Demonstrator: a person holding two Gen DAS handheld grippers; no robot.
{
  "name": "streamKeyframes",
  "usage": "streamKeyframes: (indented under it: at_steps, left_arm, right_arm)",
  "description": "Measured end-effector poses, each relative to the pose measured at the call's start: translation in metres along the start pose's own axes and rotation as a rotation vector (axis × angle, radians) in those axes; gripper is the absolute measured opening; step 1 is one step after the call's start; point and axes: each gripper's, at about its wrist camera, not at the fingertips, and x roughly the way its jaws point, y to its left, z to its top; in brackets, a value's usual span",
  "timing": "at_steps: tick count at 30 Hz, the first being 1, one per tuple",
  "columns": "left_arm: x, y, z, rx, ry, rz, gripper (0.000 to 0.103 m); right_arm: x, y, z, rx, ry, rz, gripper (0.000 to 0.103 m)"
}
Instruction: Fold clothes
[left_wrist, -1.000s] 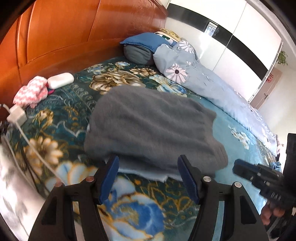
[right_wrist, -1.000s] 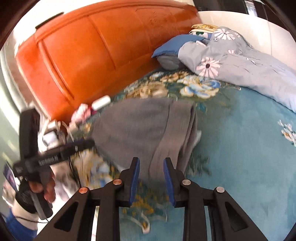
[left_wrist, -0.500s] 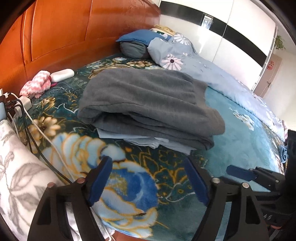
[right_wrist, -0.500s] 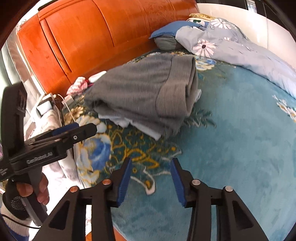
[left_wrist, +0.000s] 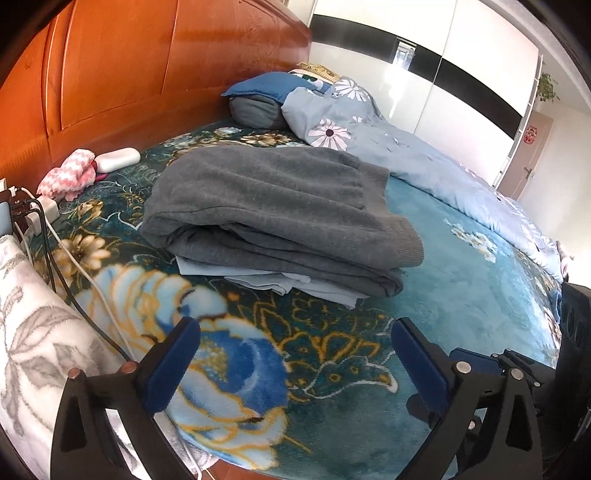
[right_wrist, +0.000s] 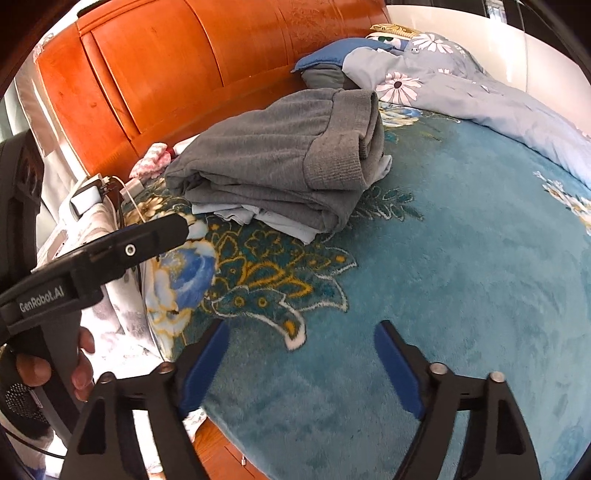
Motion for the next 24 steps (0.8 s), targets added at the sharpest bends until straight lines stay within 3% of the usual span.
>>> streamKeyframes:
  at_steps: [5,12,24]
  left_arm:
    - [-0.006,-0.001,-0.005,-0.024,-0.024,-0.009,0.103]
    - [-0.014,-0.003,-0.01,-0.009,-0.051,0.058,0.103]
    - [-0.009,-0.01,-0.022,0.017,-0.016,0.089,0.103]
  right_arm:
    - [-0.004,-0.002,-0.007,0.006,-0.021,0.003,0.103]
    - [-0.006,-0.005,-0.014,0.008,-0.018,-0.006,0.103]
    - [-0.009,-0.009,-0.02,0.019,-0.02,-0.037,0.103]
